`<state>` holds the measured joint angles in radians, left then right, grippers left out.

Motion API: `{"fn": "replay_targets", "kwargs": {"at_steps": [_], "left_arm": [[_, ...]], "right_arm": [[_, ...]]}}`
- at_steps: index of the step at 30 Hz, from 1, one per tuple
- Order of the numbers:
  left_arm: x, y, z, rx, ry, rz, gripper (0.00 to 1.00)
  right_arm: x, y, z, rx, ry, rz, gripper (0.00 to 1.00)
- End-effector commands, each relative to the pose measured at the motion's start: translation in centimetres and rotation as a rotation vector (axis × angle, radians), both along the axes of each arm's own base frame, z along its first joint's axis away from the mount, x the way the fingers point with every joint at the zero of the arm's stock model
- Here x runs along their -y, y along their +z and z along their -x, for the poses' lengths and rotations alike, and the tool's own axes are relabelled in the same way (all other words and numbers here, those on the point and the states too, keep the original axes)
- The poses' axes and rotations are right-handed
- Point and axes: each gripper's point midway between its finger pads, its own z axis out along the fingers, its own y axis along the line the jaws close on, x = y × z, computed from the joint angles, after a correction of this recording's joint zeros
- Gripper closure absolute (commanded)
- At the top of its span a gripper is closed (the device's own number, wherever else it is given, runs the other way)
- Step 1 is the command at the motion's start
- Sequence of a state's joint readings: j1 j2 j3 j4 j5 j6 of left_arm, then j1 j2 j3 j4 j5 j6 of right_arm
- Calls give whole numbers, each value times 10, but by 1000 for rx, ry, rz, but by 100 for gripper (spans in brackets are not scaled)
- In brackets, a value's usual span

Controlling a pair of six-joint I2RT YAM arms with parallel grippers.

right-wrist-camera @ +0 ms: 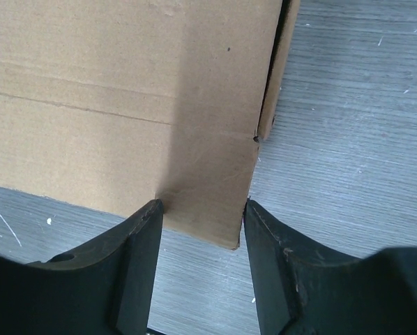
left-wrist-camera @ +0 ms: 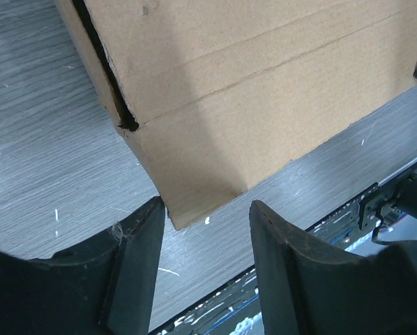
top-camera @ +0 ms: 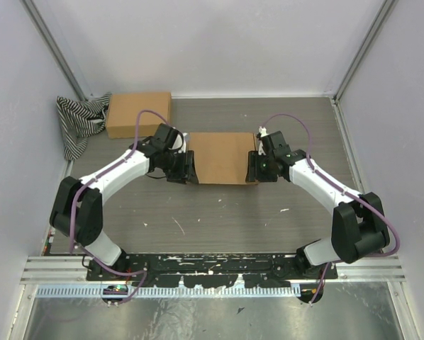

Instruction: Fold the paper box

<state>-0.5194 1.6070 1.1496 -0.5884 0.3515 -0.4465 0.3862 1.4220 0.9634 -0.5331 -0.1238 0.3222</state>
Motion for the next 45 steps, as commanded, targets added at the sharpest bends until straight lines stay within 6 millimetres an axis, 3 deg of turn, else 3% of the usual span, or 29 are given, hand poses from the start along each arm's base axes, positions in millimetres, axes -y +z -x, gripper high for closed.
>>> {"fn": "replay_targets", "kwargs": {"at_steps": [1, 11, 22, 36, 45], "left_arm": [[9, 1, 0, -1, -31, 55, 42], [10, -13, 4, -43, -37, 74, 45], [17, 1, 8, -77, -58, 203, 48], [17, -6, 11, -124, -53, 259, 50], [8, -16, 4, -114, -16, 208, 52]], "right_arm": [[-2, 14, -14, 59, -5, 9, 45], [-2, 13, -15, 62, -12, 3, 45], [-2, 29, -15, 81, -19, -4, 39], [6, 29, -17, 86, -44, 33, 37], [13, 15, -18, 68, -55, 64, 37]]}}
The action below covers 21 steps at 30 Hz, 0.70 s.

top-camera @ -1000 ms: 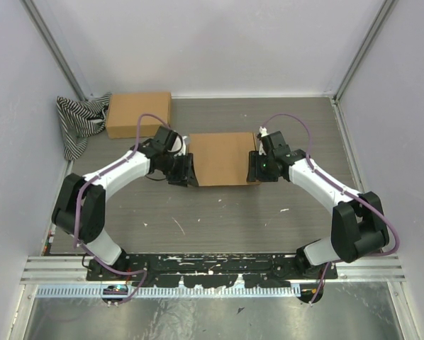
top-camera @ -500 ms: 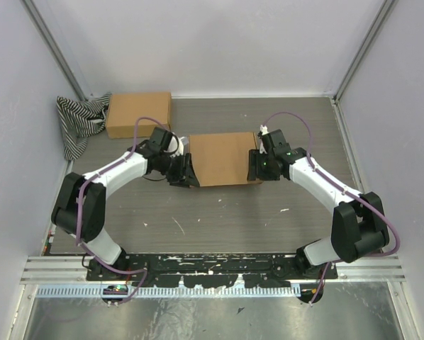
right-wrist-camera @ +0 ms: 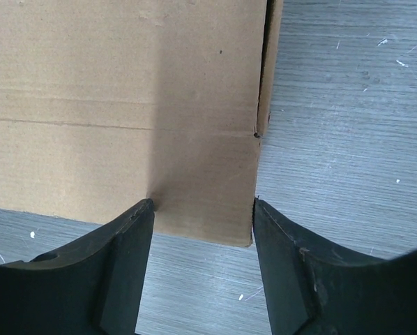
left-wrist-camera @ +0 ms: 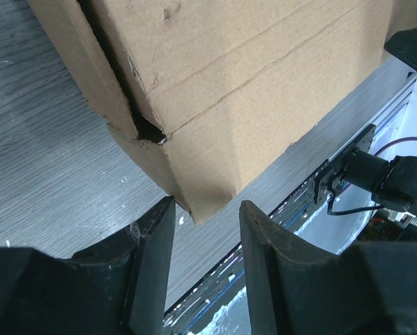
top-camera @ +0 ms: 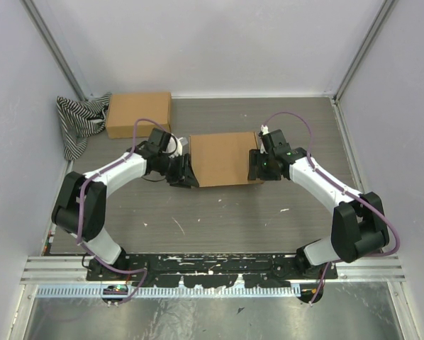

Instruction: Fold the paper box

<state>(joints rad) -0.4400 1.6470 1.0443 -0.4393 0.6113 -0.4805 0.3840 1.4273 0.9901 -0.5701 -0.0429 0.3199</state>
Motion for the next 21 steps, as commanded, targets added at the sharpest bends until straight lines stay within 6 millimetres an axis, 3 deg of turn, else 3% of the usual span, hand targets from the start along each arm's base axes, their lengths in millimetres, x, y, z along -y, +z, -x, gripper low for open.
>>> {"fn": "replay_targets", "kwargs": {"at_steps": [1, 13, 21], "left_arm": [[0, -3, -5, 7, 10, 2, 52], [-1, -9, -12, 17, 24, -21, 53], [-13, -21, -22, 48, 62, -115, 53]], "right_arm": [[0, 11, -13, 55, -12, 2, 38], [8, -13, -17, 45, -47, 44, 46], [15, -32, -22, 36, -91, 83, 53]]}}
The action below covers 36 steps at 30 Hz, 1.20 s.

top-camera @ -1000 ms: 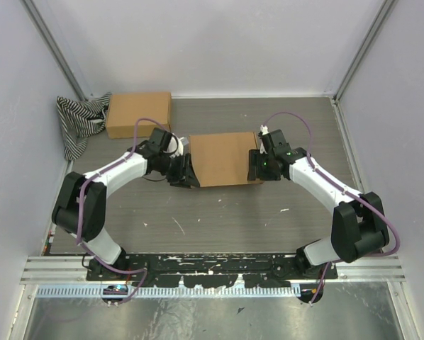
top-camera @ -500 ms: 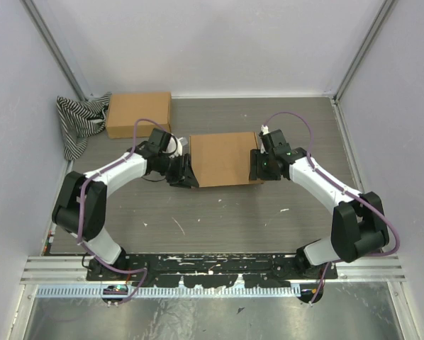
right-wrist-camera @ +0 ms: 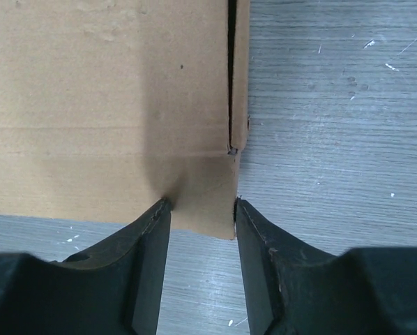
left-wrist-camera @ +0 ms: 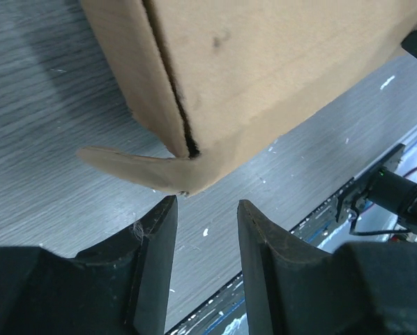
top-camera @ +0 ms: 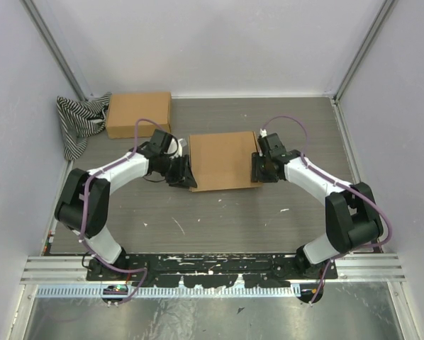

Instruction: Fold the paper box

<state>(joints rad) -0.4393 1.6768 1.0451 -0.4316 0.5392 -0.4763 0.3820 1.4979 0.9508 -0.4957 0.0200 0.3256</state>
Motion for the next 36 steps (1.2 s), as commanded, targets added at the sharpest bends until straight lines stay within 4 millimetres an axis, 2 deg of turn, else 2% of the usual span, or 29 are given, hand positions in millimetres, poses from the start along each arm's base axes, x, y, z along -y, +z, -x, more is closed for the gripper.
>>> {"fn": "replay_targets", "kwargs": {"at_steps": [1, 6, 8, 10, 12, 17, 20, 23, 27, 31, 36], "left_arm": [[-8, -8, -16, 43, 36, -64, 53], [-11, -20, -24, 75, 60, -132, 55], [-10, -20, -25, 88, 63, -135, 55], [-13, -15, -26, 110, 72, -143, 51], [-18, -10, -26, 136, 79, -165, 46], [-24, 8, -28, 238, 109, -169, 33], [-19, 14, -28, 274, 115, -142, 31], [-9, 13, -27, 277, 94, -116, 31], [5, 8, -24, 263, 53, -100, 31], [10, -5, -24, 237, 42, -102, 32], [13, -11, -27, 238, 43, -101, 33]], "right_arm": [[8, -5, -15, 55, -59, 32, 54], [11, -11, -20, 73, -84, 42, 56], [10, -10, -21, 84, -87, 37, 57], [7, -6, -21, 89, -75, 21, 57], [4, -2, -20, 93, -60, 2, 52], [-2, 16, -17, 132, -24, -40, 30], [1, 28, -23, 179, -21, -47, 25], [2, 31, -31, 195, -14, -59, 25], [2, 22, -38, 181, -8, -74, 25], [-3, 12, -41, 178, 2, -103, 25], [-22, 2, -41, 181, 59, -202, 28]]}}
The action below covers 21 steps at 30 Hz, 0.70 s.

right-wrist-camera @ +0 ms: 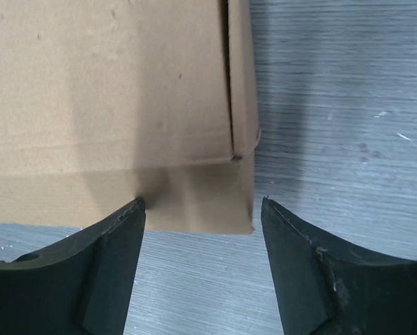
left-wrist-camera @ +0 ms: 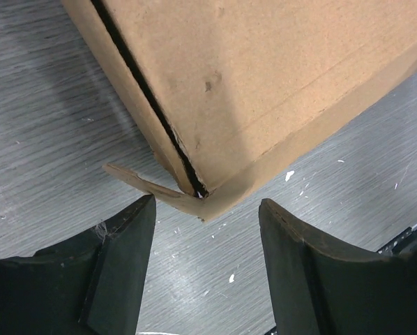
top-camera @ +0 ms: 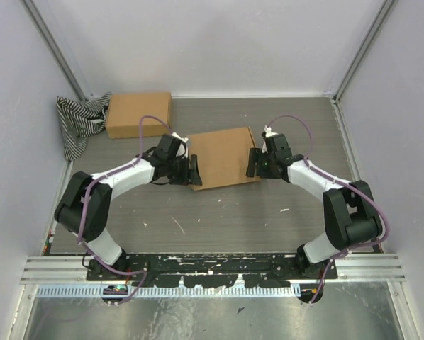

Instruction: Fold the paper box

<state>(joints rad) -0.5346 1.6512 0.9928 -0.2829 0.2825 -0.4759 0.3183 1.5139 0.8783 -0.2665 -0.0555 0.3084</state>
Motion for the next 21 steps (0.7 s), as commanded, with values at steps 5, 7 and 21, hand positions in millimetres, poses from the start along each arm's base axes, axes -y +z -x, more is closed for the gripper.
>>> {"fn": "replay_targets", "kwargs": {"at_steps": [5, 7, 21], "left_arm": [[13, 1, -5, 7, -31, 48, 36], [15, 2, -3, -9, -42, 55, 38], [8, 40, 17, -134, -93, 132, 51]], "right_arm": [[-28, 10, 0, 50, 103, -141, 32], [-29, 10, 4, 32, 108, -147, 34], [-28, 56, 20, 13, 94, -179, 43]]}}
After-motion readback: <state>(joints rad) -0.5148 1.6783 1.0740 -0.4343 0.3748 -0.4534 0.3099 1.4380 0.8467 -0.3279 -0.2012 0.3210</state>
